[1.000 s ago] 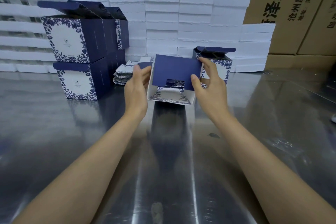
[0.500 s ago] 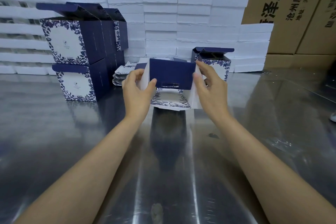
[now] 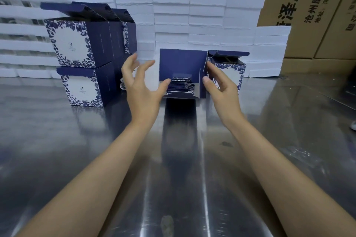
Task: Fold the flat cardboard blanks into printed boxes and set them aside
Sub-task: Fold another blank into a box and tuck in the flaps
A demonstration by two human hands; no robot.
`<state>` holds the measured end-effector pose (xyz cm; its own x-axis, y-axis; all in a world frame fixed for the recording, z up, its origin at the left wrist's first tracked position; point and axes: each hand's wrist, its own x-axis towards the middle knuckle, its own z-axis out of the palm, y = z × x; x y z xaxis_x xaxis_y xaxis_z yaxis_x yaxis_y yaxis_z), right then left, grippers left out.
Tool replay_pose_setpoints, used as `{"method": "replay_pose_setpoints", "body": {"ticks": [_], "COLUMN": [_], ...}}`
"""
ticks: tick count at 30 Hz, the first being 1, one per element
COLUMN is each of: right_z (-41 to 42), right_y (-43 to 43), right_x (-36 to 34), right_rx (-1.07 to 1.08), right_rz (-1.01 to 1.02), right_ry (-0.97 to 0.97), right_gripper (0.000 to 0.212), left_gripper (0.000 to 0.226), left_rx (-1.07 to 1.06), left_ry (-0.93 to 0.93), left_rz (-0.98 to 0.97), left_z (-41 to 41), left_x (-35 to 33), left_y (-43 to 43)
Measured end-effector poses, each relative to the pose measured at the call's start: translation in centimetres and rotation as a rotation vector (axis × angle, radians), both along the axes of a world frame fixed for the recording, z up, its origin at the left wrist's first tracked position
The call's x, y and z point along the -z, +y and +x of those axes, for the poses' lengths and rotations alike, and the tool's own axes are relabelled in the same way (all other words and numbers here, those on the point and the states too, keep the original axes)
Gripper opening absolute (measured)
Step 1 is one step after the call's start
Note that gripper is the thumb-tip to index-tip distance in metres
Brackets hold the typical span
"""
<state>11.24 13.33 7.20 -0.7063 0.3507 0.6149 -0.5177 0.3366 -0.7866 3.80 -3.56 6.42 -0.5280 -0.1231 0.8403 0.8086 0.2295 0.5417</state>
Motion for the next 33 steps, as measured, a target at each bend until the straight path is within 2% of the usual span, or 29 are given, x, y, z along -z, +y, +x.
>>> {"method": "replay_pose_setpoints", "body": {"ticks": [5,8,11,14,15,18,20,22,26,29,33], "right_z": [-0.5,-0.7,-0.7,-0.8,-0.8,-0.9,-0.9,-0.8,-0.4,-0.4,-0.6], "right_y": [0.2,0.5,0.9,1.1,1.1,0.9,1.0,1.0,1.0,1.1,1.3], "right_x": [0.5,0.9,1.0,1.0,1.0,1.2,1.3,1.2,0.9,0.8,0.8], "right_rx": [0.066,0.174,0.228,0.267,0.269,0.245,0.215,0.204,0.14,0.085,-0.065], "right_rz": [0.011,0.134,0.196,0.233,0.242,0.262,0.247,0.225,0.114,0.098,0.023], "right_ry": [0.0,-0.059,-0.071,-0.057,-0.056,-0.065,-0.076,-0.074,-0.08,-0.102,-0.11], "right_gripper": [0.056,0.074,0.084,0.086,0.086,0.086,0.086,0.084,0.075,0.061,0.082], "left_gripper": [0.058,0.069,0.075,0.095,0.096,0.072,0.056,0.049,0.021,0.022,0.02], "left_rx": [0.084,0.103,0.117,0.201,0.273,0.404,0.338,0.248,0.266,0.357,0.427], "left_ry": [0.291,0.407,0.506,0.56,0.548,0.411,0.285,0.201,-0.015,-0.226,-0.339], "left_rz": [-0.339,-0.525,-0.584,-0.577,-0.563,-0.57,-0.535,-0.472,-0.382,-0.375,-0.309], "left_z": [-0.1,0.1,0.6,1.2,1.3,1.7,1.4,0.7,-0.1,0.0,0.2], "left_x": [0.2,0.1,-0.3,-0.6,-0.4,0.6,0.8,1.0,1.0,1.2,1.0], "left_y": [-0.2,-0.2,0.1,0.6,0.8,1.1,1.2,1.2,0.7,0.7,0.4]}}
